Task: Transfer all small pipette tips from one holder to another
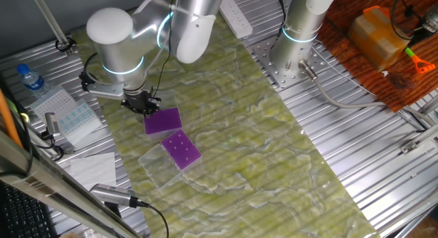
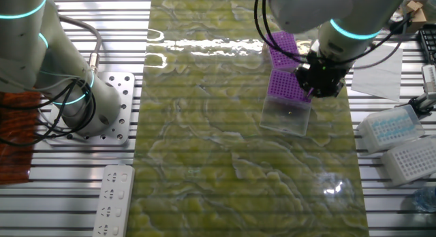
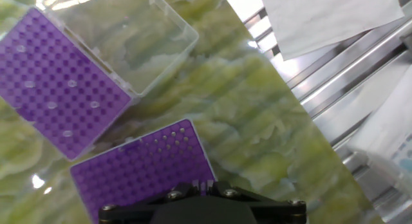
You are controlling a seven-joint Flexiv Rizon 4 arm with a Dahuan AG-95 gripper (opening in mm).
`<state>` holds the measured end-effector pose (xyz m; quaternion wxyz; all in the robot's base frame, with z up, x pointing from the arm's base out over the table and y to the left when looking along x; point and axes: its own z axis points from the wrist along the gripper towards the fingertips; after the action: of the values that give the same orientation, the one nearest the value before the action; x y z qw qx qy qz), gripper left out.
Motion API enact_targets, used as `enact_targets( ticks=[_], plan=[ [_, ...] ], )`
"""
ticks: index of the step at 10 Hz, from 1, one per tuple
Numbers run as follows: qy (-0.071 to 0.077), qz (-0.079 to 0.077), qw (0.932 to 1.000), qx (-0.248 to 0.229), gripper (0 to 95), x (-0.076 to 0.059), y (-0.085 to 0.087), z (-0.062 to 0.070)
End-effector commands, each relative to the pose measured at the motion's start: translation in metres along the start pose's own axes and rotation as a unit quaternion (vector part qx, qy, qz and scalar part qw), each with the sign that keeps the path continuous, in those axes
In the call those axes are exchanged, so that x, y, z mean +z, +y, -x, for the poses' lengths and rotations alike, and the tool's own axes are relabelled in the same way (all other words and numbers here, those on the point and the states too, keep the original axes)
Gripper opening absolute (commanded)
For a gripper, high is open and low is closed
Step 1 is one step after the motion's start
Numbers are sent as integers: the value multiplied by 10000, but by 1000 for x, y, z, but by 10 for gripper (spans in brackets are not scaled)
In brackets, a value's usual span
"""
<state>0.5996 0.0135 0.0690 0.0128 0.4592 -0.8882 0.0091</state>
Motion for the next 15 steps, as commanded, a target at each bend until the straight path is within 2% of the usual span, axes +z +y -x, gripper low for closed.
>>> enact_targets(
  ticks=[1,2,4,5,6,7,8,9,10,11,13,15],
  plan=[
    [23,-2,10000,-48,0,-9,5,-3],
    [36,69,10000,-12,0,-20,10,-5],
    [40,93,9999,39,0,-24,12,-4],
    [57,229,9992,327,0,-33,21,5],
    [67,257,9986,463,0,-36,28,12],
    [82,277,9971,709,0,-38,43,24],
    [74,286,9951,945,0,-38,60,33],
    [45,287,9912,1288,0,-36,84,48],
    [45,287,9912,1288,0,-36,84,48],
    [43,265,9853,1688,0,-32,108,72],
    [30,258,9806,1945,0,-25,123,92],
    [-7,233,9781,2070,0,-20,133,103]
  ],
)
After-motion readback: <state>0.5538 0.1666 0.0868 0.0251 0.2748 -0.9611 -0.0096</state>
